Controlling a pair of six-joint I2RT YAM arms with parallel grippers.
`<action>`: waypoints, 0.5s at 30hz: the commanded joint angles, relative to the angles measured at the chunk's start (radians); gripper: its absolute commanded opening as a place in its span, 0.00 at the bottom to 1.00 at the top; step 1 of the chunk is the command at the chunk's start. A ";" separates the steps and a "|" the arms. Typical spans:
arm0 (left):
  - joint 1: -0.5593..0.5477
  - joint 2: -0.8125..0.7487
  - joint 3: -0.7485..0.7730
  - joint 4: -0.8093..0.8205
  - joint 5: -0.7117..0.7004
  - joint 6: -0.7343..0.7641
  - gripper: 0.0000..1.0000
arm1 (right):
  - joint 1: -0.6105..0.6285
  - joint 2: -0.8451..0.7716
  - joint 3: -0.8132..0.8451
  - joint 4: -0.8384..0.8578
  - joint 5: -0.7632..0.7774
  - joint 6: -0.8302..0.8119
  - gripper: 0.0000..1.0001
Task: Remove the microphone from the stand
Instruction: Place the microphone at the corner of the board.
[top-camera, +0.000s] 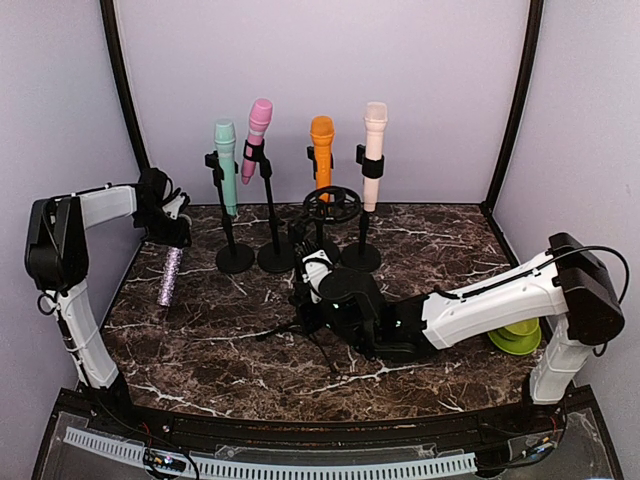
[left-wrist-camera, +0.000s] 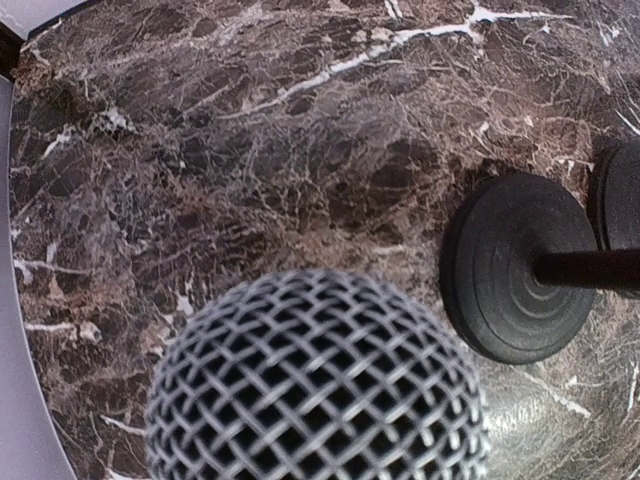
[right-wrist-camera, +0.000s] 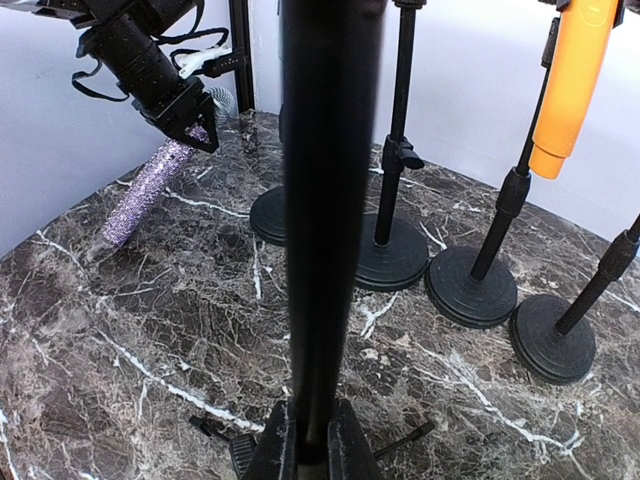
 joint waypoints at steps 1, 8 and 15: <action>0.006 0.051 0.058 0.070 -0.051 0.037 0.09 | -0.002 0.027 0.023 -0.003 0.003 0.016 0.00; 0.006 0.123 0.052 0.122 -0.048 0.012 0.30 | -0.002 0.017 0.024 0.003 0.016 0.017 0.00; 0.005 0.162 0.051 0.144 -0.047 0.013 0.29 | -0.002 0.006 0.031 0.007 0.012 0.020 0.00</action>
